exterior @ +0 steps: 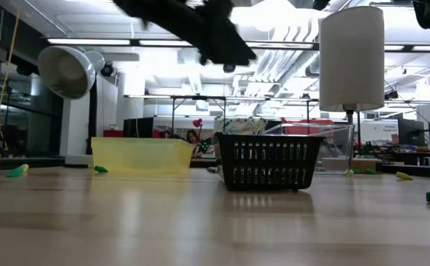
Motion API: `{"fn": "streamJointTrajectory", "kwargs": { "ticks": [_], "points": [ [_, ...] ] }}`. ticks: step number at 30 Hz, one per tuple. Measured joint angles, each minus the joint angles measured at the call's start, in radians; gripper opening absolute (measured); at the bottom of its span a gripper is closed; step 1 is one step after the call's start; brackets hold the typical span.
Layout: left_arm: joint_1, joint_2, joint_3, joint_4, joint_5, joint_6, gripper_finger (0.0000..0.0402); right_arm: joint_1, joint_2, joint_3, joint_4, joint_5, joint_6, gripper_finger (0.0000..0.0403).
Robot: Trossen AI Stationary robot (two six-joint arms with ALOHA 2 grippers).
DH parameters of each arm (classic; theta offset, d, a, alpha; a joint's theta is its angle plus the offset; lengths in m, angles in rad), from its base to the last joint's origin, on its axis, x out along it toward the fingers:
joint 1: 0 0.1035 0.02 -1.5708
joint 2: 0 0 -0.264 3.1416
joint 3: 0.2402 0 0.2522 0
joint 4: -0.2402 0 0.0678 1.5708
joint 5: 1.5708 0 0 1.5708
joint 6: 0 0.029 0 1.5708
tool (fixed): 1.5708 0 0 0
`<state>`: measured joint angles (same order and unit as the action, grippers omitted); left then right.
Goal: Sort crayons
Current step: Put the gray crayon into the yellow transparent bin
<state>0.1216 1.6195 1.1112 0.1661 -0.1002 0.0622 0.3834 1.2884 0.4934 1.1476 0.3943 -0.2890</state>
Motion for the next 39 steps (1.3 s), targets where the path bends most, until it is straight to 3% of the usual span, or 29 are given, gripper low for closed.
{"fn": "streamJointTrajectory", "kwargs": {
  "ticks": [7, 12, 22, 39],
  "points": [
    [-0.187, -0.277, -0.542, 0.564, -0.021, -0.060, 0.0175, 0.013, 0.000, 0.000, -0.069, 0.003, 0.000, 0.0199],
    [-0.317, -0.364, -0.738, 0.831, -0.162, 0.011, 0.0175, -0.001, 0.000, 0.000, -0.113, 0.019, 0.000, 0.0199],
    [-0.409, -0.426, -0.754, 0.865, -0.207, 0.176, 0.0175, -0.024, 0.000, 0.000, -0.145, 0.114, 0.022, 0.0199],
    [-0.414, -0.426, -0.754, 0.862, -0.207, 0.176, 0.0174, -0.024, 0.000, 0.000, -0.251, 0.130, 0.089, 0.0199]
  ]
}}
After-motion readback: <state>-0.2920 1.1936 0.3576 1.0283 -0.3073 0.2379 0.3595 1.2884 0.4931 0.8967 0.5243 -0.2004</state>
